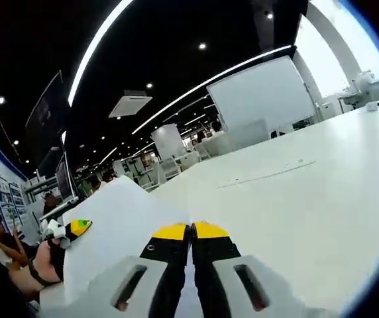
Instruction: Organize the stack of printing papers by aligning and flattening the scattered papers on the table
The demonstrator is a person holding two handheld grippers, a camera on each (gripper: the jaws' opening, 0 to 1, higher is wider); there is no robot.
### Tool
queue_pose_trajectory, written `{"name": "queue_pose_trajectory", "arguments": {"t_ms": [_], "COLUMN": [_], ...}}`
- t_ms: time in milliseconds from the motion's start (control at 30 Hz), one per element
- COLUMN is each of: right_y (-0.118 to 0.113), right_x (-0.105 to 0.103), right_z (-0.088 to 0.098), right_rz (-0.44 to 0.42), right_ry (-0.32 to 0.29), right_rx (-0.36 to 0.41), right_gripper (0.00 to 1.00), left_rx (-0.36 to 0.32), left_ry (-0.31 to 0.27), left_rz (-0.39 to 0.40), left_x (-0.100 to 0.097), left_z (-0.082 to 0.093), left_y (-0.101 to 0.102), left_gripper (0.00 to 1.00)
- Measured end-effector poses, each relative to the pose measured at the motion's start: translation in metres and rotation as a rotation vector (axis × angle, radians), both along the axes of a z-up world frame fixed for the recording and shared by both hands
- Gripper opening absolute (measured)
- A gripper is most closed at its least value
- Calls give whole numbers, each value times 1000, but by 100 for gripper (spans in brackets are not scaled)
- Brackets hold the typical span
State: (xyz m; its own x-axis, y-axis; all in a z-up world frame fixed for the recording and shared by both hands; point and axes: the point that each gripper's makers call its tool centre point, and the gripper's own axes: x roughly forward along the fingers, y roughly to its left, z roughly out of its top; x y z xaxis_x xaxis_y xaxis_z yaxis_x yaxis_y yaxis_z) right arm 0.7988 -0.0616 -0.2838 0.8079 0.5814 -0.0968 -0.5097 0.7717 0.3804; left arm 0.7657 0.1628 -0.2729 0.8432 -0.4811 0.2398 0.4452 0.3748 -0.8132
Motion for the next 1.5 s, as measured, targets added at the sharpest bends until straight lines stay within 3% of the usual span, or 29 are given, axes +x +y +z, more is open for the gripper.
{"name": "queue_pose_trajectory", "arguments": {"t_ms": [267, 967, 1133, 1300, 1400, 1500], "right_y": [-11, -12, -22, -16, -15, -12], "right_x": [3, 1, 2, 0, -1, -3], "right_z": [-1, 3, 8, 14, 16, 24], "right_rz": [-47, -57, -106, -77, -74, -52], "right_ry": [-30, -49, -85, -45, -52, -48], "right_rx": [-63, -62, -82, 49, 49, 138], "right_gripper": [0, 0, 0, 1, 3, 6], "left_rx": [17, 61, 59, 65, 129, 192], "left_ry": [-17, -80, -98, -119, -156, -190], "left_rz": [3, 2, 13, 15, 24, 36], "left_x": [-1, -8, -10, -12, -13, -13], "left_z": [2, 13, 16, 21, 25, 32], "left_y": [-1, -5, -1, -1, -2, -2], "left_gripper": [6, 6, 6, 6, 6, 6]}}
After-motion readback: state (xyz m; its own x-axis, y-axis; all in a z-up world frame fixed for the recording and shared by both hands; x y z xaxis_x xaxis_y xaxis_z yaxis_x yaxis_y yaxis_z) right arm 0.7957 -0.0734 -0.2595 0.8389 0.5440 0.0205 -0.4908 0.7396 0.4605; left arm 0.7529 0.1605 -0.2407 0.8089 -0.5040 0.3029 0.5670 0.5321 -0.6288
